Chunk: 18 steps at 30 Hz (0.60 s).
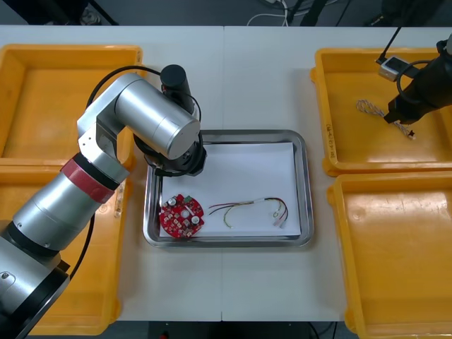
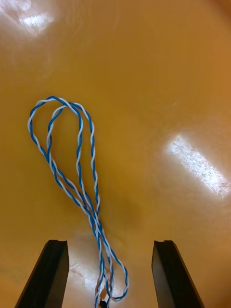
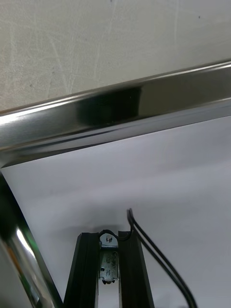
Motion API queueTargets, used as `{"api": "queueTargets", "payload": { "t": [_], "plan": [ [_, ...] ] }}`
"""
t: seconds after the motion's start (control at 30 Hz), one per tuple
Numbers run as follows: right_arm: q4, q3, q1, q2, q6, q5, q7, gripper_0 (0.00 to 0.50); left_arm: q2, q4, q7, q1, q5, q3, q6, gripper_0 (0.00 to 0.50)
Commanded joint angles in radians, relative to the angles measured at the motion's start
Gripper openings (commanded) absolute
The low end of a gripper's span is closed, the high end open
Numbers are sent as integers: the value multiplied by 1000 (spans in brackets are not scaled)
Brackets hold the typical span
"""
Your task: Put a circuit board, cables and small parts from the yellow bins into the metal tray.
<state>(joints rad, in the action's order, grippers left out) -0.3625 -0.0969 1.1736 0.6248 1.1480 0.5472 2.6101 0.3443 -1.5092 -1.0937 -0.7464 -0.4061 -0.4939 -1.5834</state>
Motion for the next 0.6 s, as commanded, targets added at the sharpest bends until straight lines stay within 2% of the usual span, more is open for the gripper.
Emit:
{"api": "queueTargets", "payload": {
  "t": [0.03, 0.1, 0.17, 0.57, 0.6],
  "plan": [
    [20, -21, 54, -10, -31, 5, 33, 500, 10, -13, 0, 7, -5, -17, 22, 67],
    [42, -21, 54, -14, -59, 7, 36, 500, 12, -13, 0, 7, 1, -17, 26, 324],
    [57, -21, 54, -20, -82, 7, 39, 500, 13, -13, -3, 7, 12, -17, 26, 500],
    [89, -21, 52, -31, -109, 10, 42, 500, 24, -14, -11, 7, 30, -17, 28, 500],
    [96, -21, 52, -33, -114, 14, 45, 481, 25, -14, -11, 7, 30, -17, 28, 500]
  ]
}}
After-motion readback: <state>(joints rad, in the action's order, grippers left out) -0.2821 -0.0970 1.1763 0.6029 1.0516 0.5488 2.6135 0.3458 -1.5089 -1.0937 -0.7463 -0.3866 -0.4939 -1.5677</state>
